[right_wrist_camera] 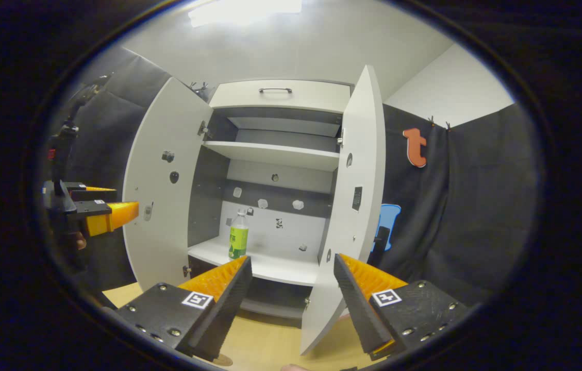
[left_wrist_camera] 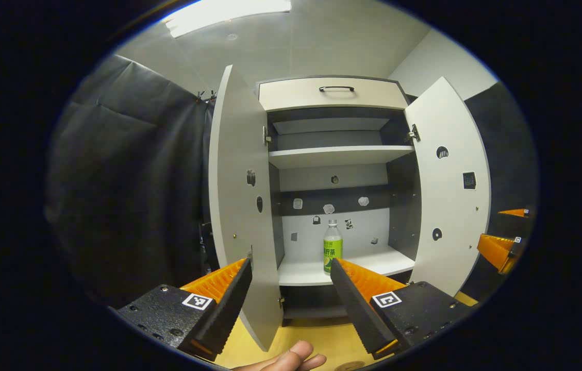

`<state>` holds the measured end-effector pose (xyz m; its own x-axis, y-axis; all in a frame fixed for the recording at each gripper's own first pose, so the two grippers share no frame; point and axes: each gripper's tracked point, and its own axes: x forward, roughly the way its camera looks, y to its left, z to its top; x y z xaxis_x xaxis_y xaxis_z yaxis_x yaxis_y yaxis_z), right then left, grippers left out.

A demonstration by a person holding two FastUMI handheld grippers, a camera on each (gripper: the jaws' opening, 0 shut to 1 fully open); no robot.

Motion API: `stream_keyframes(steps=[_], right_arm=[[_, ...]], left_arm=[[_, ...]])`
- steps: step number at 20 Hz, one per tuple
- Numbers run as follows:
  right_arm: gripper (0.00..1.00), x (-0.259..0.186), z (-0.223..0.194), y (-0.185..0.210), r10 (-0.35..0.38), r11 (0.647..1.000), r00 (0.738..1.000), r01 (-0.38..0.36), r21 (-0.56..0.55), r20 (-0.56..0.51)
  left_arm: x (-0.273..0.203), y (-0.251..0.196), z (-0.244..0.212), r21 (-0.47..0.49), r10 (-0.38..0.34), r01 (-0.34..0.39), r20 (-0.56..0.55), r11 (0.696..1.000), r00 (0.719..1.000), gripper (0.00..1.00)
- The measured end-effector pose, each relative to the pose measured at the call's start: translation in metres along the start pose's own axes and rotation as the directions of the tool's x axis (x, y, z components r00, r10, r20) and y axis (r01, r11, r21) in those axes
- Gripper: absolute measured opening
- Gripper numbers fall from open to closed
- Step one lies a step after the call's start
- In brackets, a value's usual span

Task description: Grasp the bottle in the cabinet with the left hand and place it on the coaster, then close the right door with the right hand and the left door with the left hand.

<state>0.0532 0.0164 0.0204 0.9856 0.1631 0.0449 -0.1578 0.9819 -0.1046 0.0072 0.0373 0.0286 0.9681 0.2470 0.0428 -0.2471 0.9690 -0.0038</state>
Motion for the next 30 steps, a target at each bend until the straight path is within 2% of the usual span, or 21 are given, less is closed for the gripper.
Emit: stream_keyframes(steps=[2,7,12,14,15,17,19,21,25,30], right_arm=[[0.96,0.004,-0.003,0.003,0.007,1.000,1.000,-0.007,0.030,-0.018],[0.94,0.023,-0.007,-0.003,-0.031,0.997,0.997,0.036,0.064,-0.064],[0.96,0.032,-0.009,-0.003,-0.056,0.995,0.997,0.061,0.080,-0.060],[0.96,0.032,-0.010,0.004,-0.038,0.996,0.998,0.043,0.081,-0.056],[0.95,0.031,-0.011,0.007,-0.025,0.996,0.998,0.030,0.085,-0.058],[0.99,0.032,-0.011,0.004,-0.026,0.997,0.998,0.030,0.069,-0.049],[0.94,0.030,-0.012,0.002,-0.029,0.998,0.999,0.031,0.046,-0.041],[0.96,0.030,-0.012,-0.003,-0.043,0.998,0.998,0.045,0.041,-0.039],[0.96,0.030,-0.022,-0.017,-0.093,0.996,0.993,0.094,0.010,-0.070],[0.98,0.027,-0.032,-0.024,-0.103,0.995,0.990,0.102,-0.007,-0.092]], left_arm=[[0.013,-0.005,-0.006,-0.016,-0.014,0.014,-0.018,1.000,1.000,0.98],[0.049,-0.019,-0.024,-0.003,-0.074,0.074,-0.050,0.997,0.996,0.97],[0.104,-0.038,-0.044,-0.041,-0.145,0.143,-0.070,0.989,0.987,0.97],[0.129,-0.047,-0.057,-0.042,-0.169,0.166,-0.093,0.985,0.981,0.97],[0.143,-0.050,-0.064,-0.042,-0.174,0.170,-0.105,0.985,0.979,0.97],[0.173,-0.056,-0.077,-0.047,-0.178,0.173,-0.127,0.984,0.976,0.97],[0.203,-0.064,-0.083,-0.058,-0.185,0.179,-0.115,0.982,0.976,0.97],[0.231,-0.076,-0.088,-0.072,-0.200,0.194,-0.099,0.978,0.975,0.98],[0.274,-0.097,-0.096,-0.068,-0.218,0.213,-0.083,0.975,0.972,0.98],[0.313,-0.108,-0.104,-0.065,-0.214,0.211,-0.058,0.975,0.975,0.98]])
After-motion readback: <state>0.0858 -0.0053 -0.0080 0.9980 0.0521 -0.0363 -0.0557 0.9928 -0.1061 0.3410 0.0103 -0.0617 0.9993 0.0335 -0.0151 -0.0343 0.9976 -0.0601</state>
